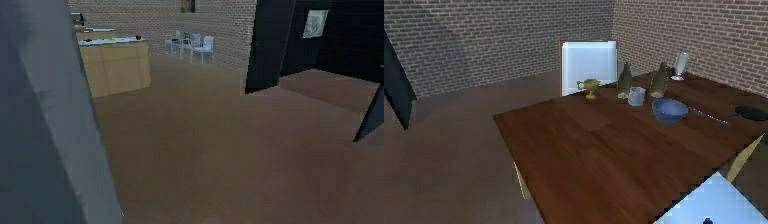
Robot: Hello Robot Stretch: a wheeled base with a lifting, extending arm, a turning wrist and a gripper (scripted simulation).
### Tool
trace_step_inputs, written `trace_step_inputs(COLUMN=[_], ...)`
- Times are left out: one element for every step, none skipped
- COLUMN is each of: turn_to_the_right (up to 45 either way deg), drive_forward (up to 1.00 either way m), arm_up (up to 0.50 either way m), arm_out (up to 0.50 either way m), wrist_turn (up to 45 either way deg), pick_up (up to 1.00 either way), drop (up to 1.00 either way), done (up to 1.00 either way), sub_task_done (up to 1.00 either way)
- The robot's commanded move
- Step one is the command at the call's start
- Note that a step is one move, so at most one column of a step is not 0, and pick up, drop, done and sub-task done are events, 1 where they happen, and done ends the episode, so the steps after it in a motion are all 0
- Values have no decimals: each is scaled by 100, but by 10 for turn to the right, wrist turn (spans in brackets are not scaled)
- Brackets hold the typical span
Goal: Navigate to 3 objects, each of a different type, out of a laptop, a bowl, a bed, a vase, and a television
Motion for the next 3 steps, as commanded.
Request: trace_step_inputs(turn_to_the_right=[0, 360, 0], drive_forward=[45, 0, 100], arm_up=[0, 0, 0], arm_out=[0, 0, 0], wrist_turn=[0, 0, 0], pick_up=[0, 0, 0], drop=[0, 0, 0], done=[0, 0, 0], sub_task_done=[0, 0, 0])
